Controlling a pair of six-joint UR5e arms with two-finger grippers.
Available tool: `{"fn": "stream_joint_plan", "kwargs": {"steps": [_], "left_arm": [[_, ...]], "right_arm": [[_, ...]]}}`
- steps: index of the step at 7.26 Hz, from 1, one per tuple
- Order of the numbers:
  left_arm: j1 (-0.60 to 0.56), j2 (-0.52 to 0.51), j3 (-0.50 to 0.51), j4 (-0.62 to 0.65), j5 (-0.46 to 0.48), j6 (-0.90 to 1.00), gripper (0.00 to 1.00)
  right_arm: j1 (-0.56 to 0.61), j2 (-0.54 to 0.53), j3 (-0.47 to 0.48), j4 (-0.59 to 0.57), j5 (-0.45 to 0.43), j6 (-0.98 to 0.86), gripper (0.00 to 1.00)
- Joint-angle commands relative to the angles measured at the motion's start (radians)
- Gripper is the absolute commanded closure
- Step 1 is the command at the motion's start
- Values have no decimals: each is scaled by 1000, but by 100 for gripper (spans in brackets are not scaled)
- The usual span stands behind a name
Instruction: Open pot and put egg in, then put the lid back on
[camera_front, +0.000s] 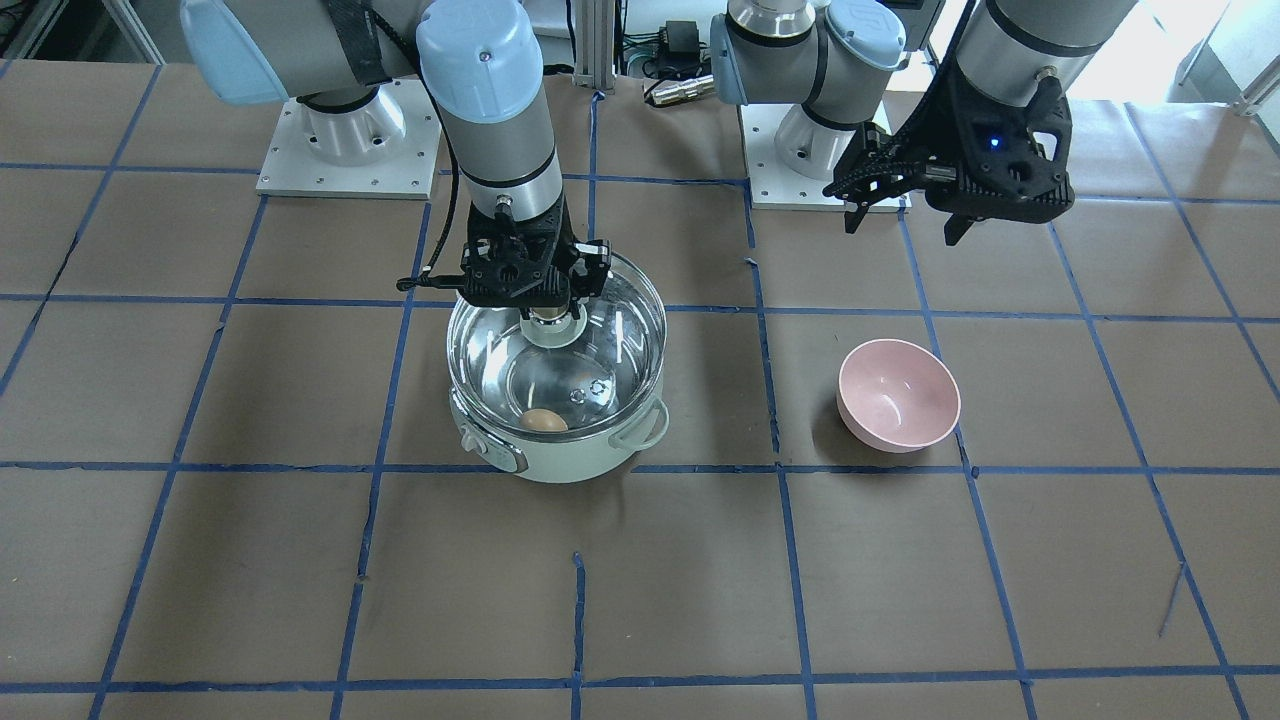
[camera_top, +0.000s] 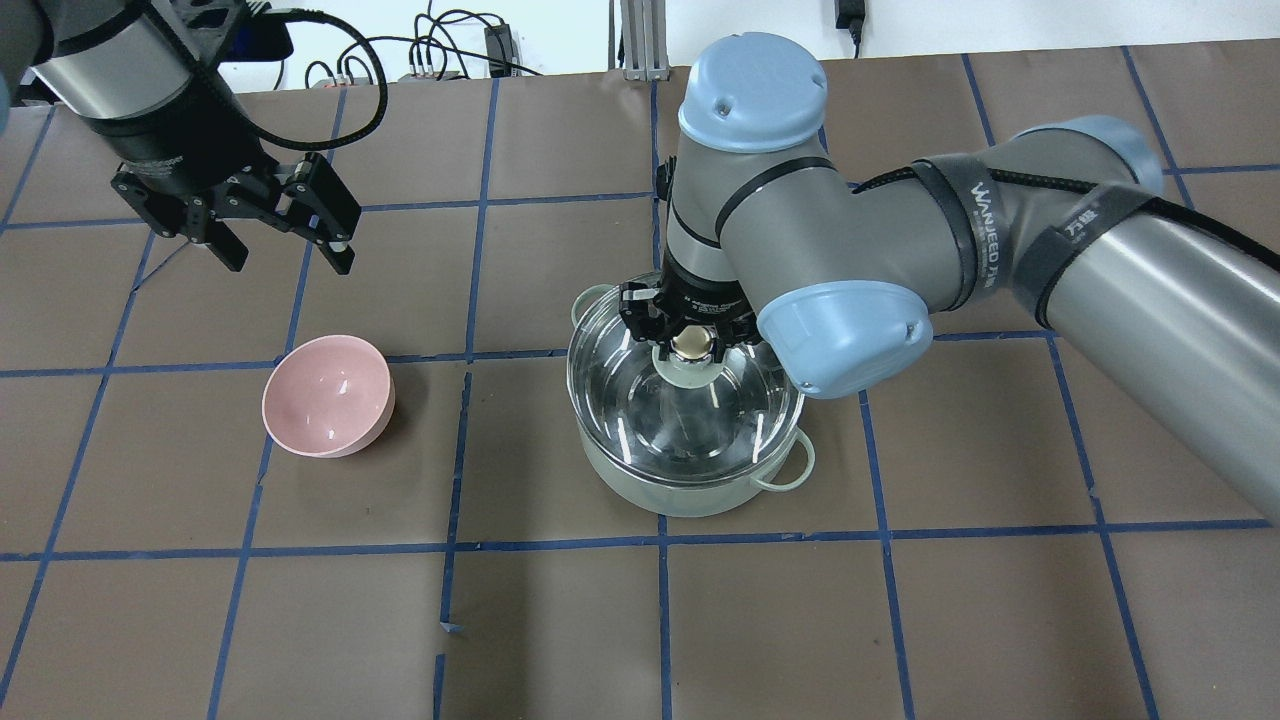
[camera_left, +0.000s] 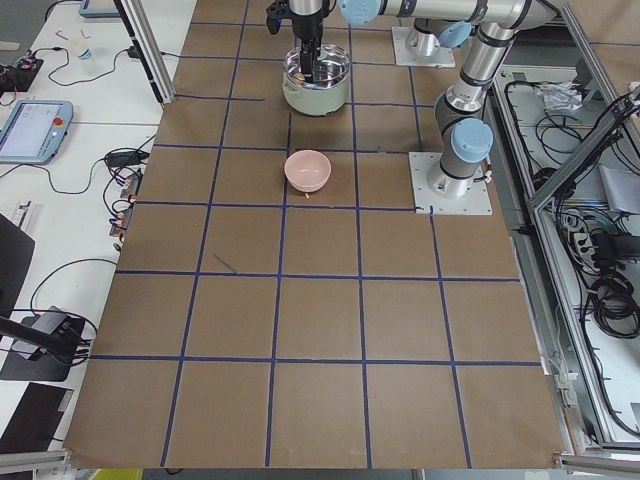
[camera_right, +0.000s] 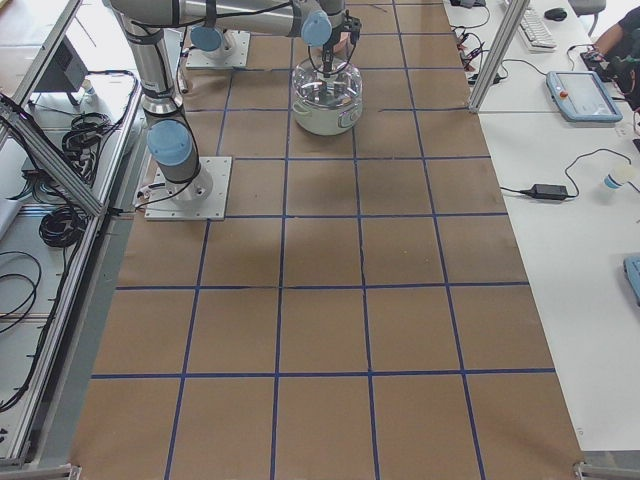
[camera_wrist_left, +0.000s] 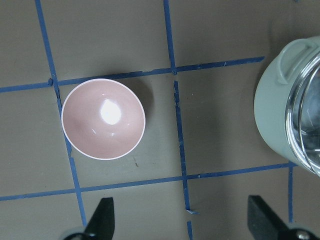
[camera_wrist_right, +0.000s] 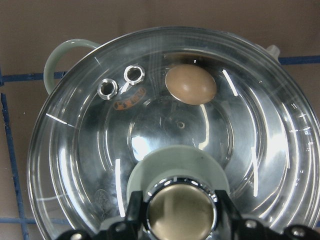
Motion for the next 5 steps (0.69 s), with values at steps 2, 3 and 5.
{"fn": "stream_joint_plan", "kwargs": {"steps": [2, 3, 5], "left_arm": [[0, 0, -2, 0, 0, 2, 6], [0, 0, -2, 0, 0, 2, 6], [0, 2, -2, 0, 0, 2, 6]], "right_arm": [[1, 0, 0, 0, 0, 5, 38], [-1, 1, -9, -6, -5, -4, 38], [-91, -15, -101, 26, -17, -21, 30]]}}
